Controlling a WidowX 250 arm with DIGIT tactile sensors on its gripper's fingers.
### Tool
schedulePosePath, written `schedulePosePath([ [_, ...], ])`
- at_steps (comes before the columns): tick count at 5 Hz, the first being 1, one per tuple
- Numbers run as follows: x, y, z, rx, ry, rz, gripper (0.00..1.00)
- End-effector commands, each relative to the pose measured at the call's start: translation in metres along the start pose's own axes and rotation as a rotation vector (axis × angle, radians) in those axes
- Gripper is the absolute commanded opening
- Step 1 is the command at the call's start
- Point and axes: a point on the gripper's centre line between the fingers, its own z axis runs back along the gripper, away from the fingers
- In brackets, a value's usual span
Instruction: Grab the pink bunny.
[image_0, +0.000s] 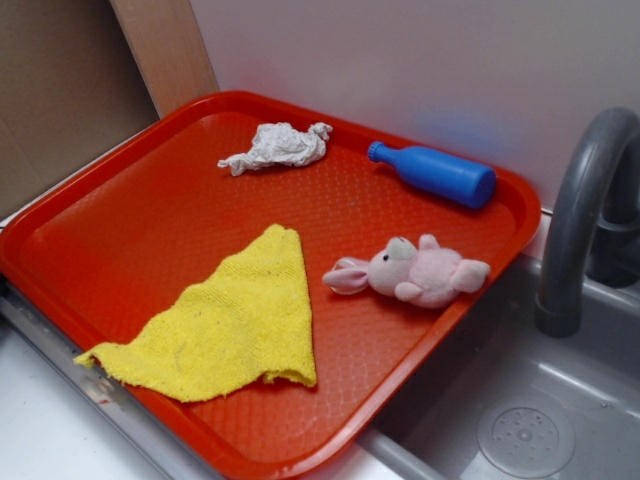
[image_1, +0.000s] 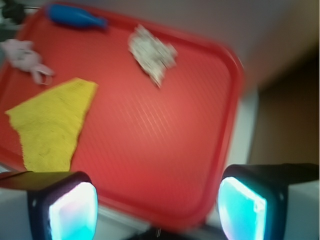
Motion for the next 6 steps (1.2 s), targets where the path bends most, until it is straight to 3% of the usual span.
schedulePosePath([
  [1,0.063,-0.069,-0.038,-0.119,-0.089,-0.463,1.00],
  [2,0.089,-0.111,-0.060,-0.179,-0.088,-0.603,1.00],
  [3,0.112,-0.151,-0.085,-0.215,-0.044,-0.680,1.00],
  [4,0.126,-0.178,-0.103,-0.219,-0.022,-0.706,1.00],
  [6,0.140,-0.202,-0.149,-0.200,0.089,-0.716,1.00],
])
